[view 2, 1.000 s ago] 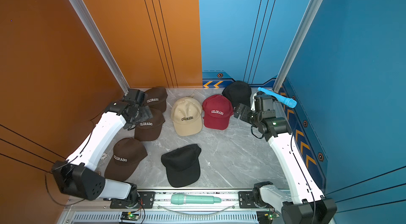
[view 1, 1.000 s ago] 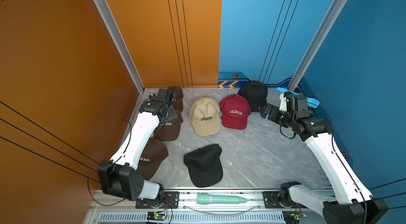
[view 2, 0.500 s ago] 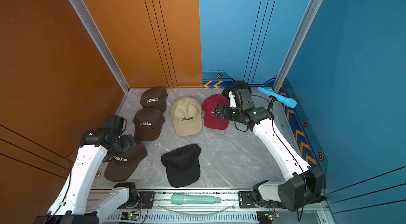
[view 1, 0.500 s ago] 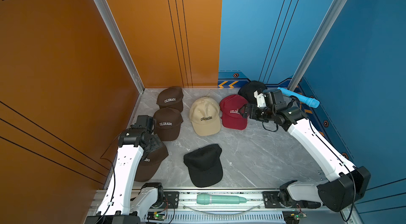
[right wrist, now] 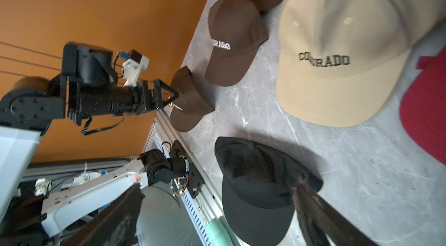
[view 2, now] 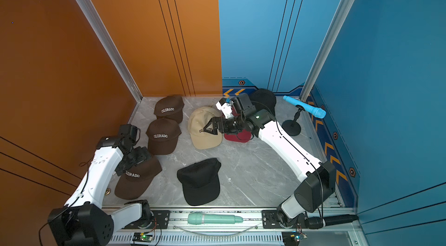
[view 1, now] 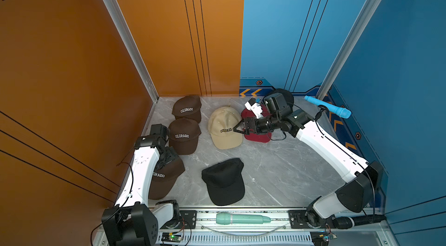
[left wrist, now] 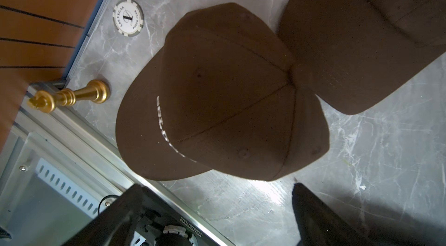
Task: Stack the baseball caps by color
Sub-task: Pick up the baseball cap from the center of the board.
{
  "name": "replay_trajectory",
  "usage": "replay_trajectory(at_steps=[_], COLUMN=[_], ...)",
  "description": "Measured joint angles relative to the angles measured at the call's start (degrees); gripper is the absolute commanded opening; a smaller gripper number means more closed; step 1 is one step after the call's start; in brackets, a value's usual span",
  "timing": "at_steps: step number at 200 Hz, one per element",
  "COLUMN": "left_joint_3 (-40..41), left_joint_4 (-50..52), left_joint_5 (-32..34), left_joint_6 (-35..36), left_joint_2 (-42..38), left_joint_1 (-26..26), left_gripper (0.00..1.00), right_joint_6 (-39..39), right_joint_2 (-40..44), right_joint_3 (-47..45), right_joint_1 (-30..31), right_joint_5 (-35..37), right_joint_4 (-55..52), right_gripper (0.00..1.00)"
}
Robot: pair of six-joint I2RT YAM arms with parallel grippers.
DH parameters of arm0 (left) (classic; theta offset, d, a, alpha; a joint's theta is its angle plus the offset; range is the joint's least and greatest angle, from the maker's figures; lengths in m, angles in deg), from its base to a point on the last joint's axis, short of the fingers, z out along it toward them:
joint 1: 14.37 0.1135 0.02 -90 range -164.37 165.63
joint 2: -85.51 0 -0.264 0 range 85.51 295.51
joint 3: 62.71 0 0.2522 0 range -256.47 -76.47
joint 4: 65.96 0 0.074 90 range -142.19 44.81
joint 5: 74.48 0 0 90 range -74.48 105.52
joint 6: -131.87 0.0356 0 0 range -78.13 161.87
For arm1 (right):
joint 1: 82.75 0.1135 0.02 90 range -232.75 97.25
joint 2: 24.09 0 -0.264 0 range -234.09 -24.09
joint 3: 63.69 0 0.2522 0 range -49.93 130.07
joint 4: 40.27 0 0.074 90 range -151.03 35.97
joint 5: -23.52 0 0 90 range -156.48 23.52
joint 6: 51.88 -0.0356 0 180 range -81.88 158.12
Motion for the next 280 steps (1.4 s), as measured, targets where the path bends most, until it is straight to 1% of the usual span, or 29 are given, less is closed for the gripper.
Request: replay_trajectory(at_steps=[20,44,59,90,132,150,161,163,166,194,229,252,280], left_joint_3=[0.0,0.0,0.0,0.0,0.0,0.0,0.0,0.0,0.0,0.0,0.0,0.0,0.0], left_joint_4=[-1.5,-3.0,-3.8,-5.2,-6.9,-7.2,-7.3,-7.3,-7.3,-7.6,-7.6,-7.6,-7.6], left_joint_5=[0.0,0.2,0.4,1.2,2.1,2.5,2.8,2.8,2.9,3.3,4.0,4.2,4.4], left_joint_6=[1.0,2.6,3.5,5.4,7.6,8.1,8.4,8.5,8.6,9.1,9.7,9.8,9.5], left_joint_2=[1.8,4.6,6.0,8.2,11.8,12.3,12.3,12.3,12.3,13.1,14.0,14.0,13.9], left_joint_1=[0.0,0.0,0.0,0.0,0.0,0.0,0.0,0.1,0.0,0.1,0.1,0.1,0.0], left_gripper=[0.98,0.98,1.0,0.97,0.92,0.88,0.88,0.84,0.82,0.71,0.65,0.58,0.42], right_joint_6=[0.8,1.5,1.9,2.0,2.9,3.1,3.3,3.3,3.3,3.3,3.3,3.3,3.3], right_joint_2=[-0.2,-0.2,-0.2,-0.2,-0.2,-0.2,-0.2,-0.2,-0.2,-0.2,-0.1,0.0,0.1], right_joint_3=[0.6,0.6,0.6,0.6,0.6,0.6,0.6,0.6,0.6,0.6,0.5,0.3,0.3], right_joint_1=[1.8,1.6,1.5,1.4,0.5,0.0,-0.5,-0.6,-0.7,-1.5,-2.2,-2.3,-2.7], right_joint_5=[0.0,0.3,0.5,1.1,2.5,3.4,3.6,3.7,3.8,4.8,5.5,5.9,6.1], right_joint_4=[-0.5,-1.0,-1.4,-2.0,-2.9,-3.6,-3.9,-3.9,-4.0,-4.0,-4.0,-4.0,-4.2], right_gripper=[1.0,1.0,1.0,1.0,1.0,1.0,1.0,1.0,1.0,1.0,1.0,1.0,1.0])
